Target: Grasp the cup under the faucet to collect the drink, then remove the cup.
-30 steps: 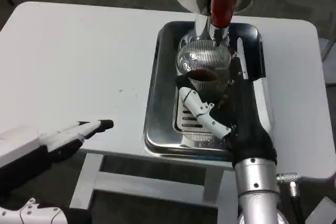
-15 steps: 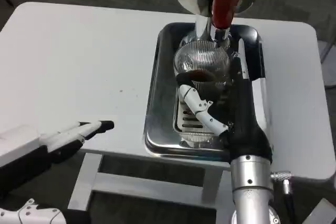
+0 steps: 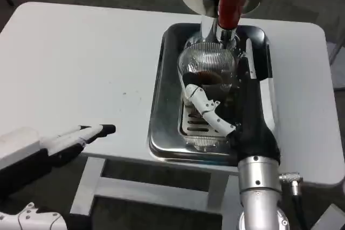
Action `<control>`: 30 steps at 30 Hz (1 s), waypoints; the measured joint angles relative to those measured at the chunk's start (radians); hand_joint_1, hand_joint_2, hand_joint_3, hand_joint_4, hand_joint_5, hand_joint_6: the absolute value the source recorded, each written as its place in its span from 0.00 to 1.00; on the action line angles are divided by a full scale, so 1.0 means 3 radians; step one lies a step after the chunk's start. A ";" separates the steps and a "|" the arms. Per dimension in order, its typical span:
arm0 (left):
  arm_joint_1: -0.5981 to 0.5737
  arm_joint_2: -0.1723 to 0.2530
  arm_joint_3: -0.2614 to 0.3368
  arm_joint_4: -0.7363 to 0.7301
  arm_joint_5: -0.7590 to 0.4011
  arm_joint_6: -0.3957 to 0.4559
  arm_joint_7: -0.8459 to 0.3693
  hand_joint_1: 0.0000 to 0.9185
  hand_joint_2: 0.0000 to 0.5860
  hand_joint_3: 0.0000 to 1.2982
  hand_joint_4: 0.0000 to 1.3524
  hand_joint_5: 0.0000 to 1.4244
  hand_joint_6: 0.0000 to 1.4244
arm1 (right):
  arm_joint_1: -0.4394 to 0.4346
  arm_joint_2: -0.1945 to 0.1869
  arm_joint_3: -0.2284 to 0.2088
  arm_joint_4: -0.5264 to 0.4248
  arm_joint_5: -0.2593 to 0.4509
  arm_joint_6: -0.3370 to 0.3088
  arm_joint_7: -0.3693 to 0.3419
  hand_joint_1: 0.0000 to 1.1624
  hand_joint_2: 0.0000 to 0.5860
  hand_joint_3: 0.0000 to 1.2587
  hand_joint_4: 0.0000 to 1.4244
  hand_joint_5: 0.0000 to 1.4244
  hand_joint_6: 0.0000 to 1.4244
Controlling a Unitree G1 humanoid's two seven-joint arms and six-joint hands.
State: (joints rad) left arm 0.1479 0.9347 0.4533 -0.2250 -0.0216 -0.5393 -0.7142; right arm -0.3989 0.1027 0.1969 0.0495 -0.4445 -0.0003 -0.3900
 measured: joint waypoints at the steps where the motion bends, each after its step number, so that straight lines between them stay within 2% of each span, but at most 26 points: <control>1: 0.0000 0.0002 -0.0001 0.0000 0.0000 0.0001 0.0000 0.00 0.11 0.00 0.00 0.00 0.11 | -0.0005 -0.0001 0.0000 0.0002 0.0001 0.0000 0.0012 0.51 0.42 0.00 0.00 0.00 0.00; 11: 0.0006 0.0030 -0.0003 0.0000 0.0002 0.0021 -0.0035 0.00 0.12 0.00 0.00 0.00 0.12 | -0.0044 -0.0001 -0.0004 0.0090 0.0072 -0.0031 0.0081 0.40 0.45 0.00 0.00 0.00 0.00; 15: 0.0021 0.0030 -0.0003 -0.0001 0.0002 0.0031 -0.0049 0.00 0.12 0.00 0.00 0.00 0.12 | -0.0043 0.0012 -0.0041 0.0196 0.0193 -0.0154 0.0078 0.39 0.43 0.00 0.00 0.00 0.00; 24: 0.0021 0.0032 -0.0004 -0.0006 0.0004 0.0062 -0.0064 0.00 0.12 0.00 0.00 0.00 0.12 | -0.0037 -0.0012 -0.0054 0.0235 0.0269 -0.0261 0.0111 0.39 0.41 0.00 0.00 0.00 0.00; 30: 0.0021 0.0035 -0.0005 -0.0011 0.0004 0.0080 -0.0095 0.00 0.12 0.00 0.00 0.00 0.12 | -0.0030 -0.0091 -0.0051 0.0236 0.0264 -0.0300 0.0172 0.49 0.40 0.00 0.00 0.00 0.00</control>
State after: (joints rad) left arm 0.1542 0.9451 0.4519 -0.2283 -0.0203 -0.5153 -0.7427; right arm -0.4079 0.0756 0.1816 0.1203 -0.3655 -0.0902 -0.3385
